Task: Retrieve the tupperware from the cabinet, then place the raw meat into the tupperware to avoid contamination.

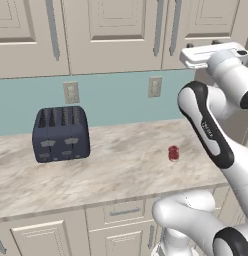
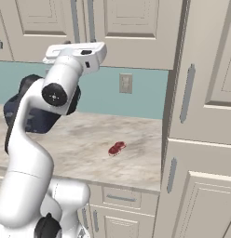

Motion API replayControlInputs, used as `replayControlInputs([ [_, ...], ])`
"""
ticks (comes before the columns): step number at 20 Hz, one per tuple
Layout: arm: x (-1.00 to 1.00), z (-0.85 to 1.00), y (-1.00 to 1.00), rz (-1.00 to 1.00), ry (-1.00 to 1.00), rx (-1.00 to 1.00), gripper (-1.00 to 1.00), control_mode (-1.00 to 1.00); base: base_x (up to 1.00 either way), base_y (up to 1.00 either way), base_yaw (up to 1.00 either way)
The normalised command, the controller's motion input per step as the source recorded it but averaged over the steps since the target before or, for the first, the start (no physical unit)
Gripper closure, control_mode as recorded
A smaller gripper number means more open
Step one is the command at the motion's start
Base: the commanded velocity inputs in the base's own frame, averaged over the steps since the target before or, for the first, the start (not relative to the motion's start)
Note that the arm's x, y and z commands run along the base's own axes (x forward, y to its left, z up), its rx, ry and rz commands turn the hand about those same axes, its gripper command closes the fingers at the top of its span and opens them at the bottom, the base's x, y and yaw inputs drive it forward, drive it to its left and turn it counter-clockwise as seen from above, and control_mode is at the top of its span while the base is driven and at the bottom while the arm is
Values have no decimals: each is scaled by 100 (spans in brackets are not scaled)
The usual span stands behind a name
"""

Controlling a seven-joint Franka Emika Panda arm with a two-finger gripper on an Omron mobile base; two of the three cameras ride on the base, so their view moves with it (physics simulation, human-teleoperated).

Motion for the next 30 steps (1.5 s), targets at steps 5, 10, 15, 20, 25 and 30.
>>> replayControlInputs([
  [5,22,-9,4,0,1,0,-100,-100,0,0,0],
  [10,23,-7,2,0,0,0,-100,-100,0,0,0],
  [15,22,-5,1,0,0,0,-100,-100,0,0,0],
  [20,18,-1,0,0,0,0,-100,-100,0,0,0],
  [25,18,-1,0,0,0,0,-100,-100,0,0,0],
  [30,19,-3,0,0,1,0,-100,-100,0,0,0],
])
